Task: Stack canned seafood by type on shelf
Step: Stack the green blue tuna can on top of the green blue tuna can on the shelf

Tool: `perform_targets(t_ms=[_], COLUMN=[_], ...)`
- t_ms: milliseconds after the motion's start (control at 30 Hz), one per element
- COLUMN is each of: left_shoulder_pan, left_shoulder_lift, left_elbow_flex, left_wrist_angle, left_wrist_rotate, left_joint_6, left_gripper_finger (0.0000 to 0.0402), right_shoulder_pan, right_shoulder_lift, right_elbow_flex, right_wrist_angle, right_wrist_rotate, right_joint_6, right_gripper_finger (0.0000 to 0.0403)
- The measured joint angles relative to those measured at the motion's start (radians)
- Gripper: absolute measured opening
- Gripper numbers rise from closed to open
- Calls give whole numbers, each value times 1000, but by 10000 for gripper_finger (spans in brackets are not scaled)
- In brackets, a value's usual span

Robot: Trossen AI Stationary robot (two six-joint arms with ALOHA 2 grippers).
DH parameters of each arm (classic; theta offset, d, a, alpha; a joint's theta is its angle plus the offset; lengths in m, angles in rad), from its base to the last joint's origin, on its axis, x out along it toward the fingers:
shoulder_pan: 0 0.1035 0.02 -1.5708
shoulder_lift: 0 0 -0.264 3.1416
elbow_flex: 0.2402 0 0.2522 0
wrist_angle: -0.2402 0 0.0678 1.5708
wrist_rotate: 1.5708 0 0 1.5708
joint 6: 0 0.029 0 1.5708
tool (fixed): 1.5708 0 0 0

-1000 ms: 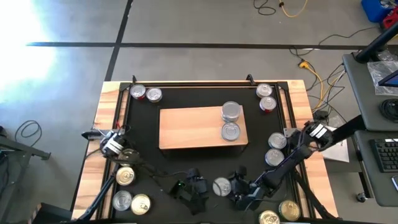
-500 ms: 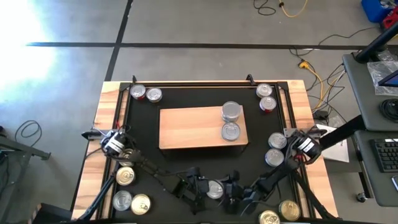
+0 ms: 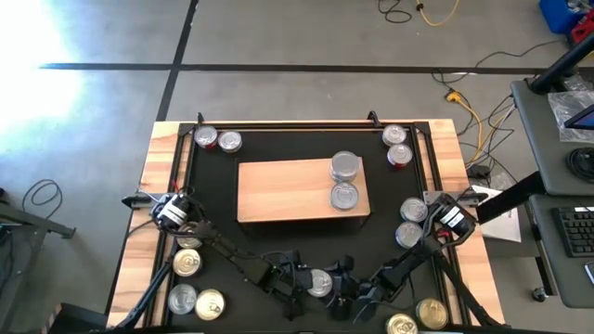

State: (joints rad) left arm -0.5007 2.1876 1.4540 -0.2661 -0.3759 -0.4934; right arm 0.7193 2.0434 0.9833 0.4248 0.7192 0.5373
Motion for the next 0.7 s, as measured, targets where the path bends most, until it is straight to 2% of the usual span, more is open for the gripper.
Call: perform_targets(t_ms=[367,700], left_shoulder_pan=[0,9], left_shoulder_lift=[1,1], left_elbow_flex=[4,9], left_wrist_angle=[0,-16], left_wrist_rotate=[-13,70], left_joint_6=[34,58], left_gripper_finger=[202,283], right_shoulder_pan=[-3,7], right_shoulder_lift=[0,-2], right_elbow_flex=[10,9], right_wrist_angle=[-10,-25], right_wrist_rotate=[-3,-13], right_joint_6=[0,29], right_gripper_finger=[386,385])
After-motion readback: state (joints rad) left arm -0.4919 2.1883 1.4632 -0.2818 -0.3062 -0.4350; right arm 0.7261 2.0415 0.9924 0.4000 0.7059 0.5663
